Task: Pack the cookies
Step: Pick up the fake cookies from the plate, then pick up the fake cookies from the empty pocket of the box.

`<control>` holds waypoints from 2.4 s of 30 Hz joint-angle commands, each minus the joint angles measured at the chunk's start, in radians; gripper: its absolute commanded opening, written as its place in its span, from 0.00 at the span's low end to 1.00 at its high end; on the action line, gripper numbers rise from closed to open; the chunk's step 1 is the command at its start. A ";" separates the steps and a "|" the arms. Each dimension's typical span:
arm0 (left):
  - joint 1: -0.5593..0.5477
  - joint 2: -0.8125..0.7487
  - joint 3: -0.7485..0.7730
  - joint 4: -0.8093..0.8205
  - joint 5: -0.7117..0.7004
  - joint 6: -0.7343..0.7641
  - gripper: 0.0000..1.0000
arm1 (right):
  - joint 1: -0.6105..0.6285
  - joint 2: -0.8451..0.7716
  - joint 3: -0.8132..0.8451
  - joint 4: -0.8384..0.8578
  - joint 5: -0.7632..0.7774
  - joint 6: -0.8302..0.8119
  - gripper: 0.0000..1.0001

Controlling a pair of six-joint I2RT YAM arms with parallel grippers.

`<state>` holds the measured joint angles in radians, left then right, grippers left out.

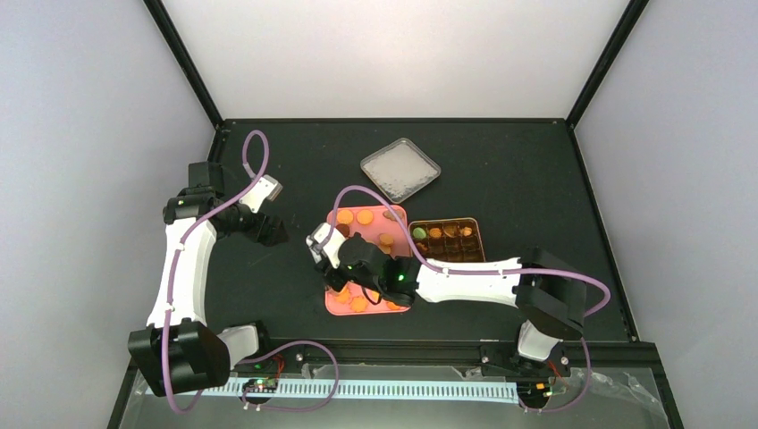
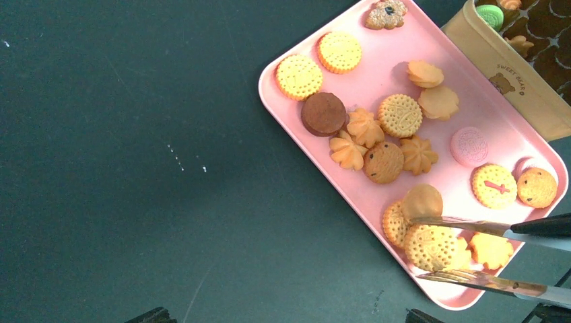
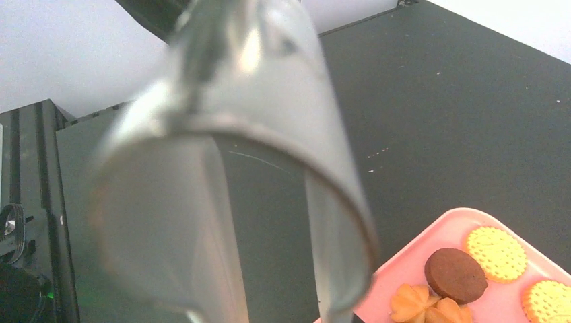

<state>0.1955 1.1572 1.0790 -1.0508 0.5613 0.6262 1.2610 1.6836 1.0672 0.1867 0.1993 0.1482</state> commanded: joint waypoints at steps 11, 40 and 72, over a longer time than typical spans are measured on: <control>0.008 -0.033 0.048 -0.037 0.016 0.013 0.92 | -0.034 -0.192 -0.001 -0.087 0.129 0.011 0.09; 0.007 -0.030 0.034 -0.025 0.059 0.012 0.92 | -0.480 -0.632 -0.326 -0.273 0.319 0.117 0.26; 0.007 -0.015 0.038 -0.020 0.071 0.007 0.92 | -0.589 -0.681 -0.303 -0.278 0.120 0.177 0.29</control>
<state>0.1963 1.1427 1.0973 -1.0676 0.6071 0.6266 0.6781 1.0225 0.7288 -0.1059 0.3386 0.3130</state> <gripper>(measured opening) 0.918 0.316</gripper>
